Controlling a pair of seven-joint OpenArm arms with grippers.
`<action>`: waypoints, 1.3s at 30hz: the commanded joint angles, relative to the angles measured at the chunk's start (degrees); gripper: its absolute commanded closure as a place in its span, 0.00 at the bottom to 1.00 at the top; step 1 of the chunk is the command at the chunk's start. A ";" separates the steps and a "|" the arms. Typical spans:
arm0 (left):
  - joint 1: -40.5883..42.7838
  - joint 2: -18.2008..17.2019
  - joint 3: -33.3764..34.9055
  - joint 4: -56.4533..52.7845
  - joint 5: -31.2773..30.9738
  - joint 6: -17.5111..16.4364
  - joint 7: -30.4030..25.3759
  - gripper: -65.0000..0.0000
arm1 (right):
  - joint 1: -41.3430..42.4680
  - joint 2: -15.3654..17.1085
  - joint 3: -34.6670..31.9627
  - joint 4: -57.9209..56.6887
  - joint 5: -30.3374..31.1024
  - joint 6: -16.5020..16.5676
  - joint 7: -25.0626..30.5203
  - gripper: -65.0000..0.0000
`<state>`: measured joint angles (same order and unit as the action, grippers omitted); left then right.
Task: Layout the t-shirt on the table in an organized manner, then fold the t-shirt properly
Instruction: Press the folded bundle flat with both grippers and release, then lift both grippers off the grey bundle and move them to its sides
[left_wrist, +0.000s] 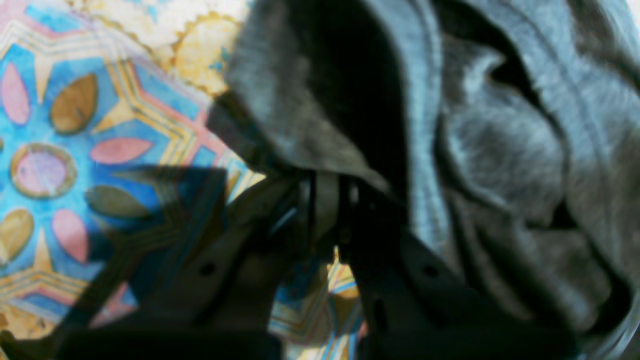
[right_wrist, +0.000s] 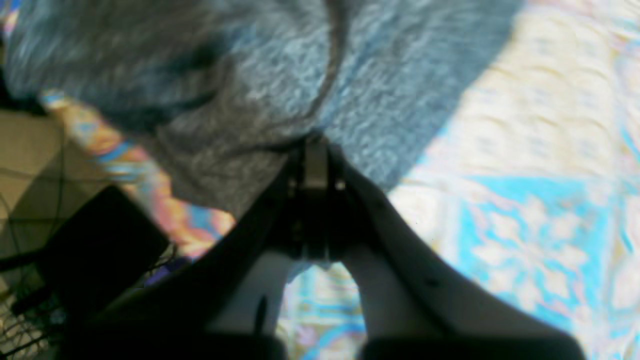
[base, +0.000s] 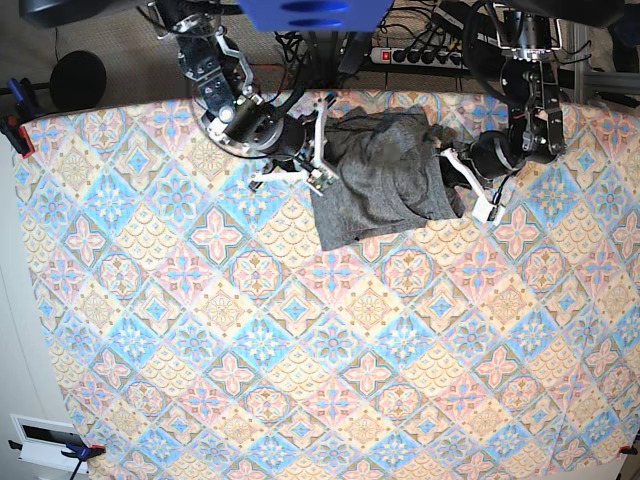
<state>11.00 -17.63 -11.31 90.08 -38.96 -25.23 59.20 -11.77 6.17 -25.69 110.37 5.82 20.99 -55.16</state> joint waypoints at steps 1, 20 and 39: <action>-0.15 -0.61 -0.25 0.69 0.06 -0.04 0.01 1.00 | 0.47 -0.06 0.07 1.24 0.11 0.33 0.78 1.00; 1.35 -1.49 -8.69 14.93 -0.12 -0.13 10.65 1.00 | 0.39 0.11 4.90 1.77 0.02 0.33 0.61 1.00; 5.83 -11.95 4.23 15.63 0.23 0.13 15.57 1.00 | 4.87 5.91 17.91 1.85 0.02 0.33 0.61 1.00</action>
<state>17.30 -28.69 -6.68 104.84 -38.35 -25.21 75.07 -6.94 11.62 -7.99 111.35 5.98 21.23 -55.02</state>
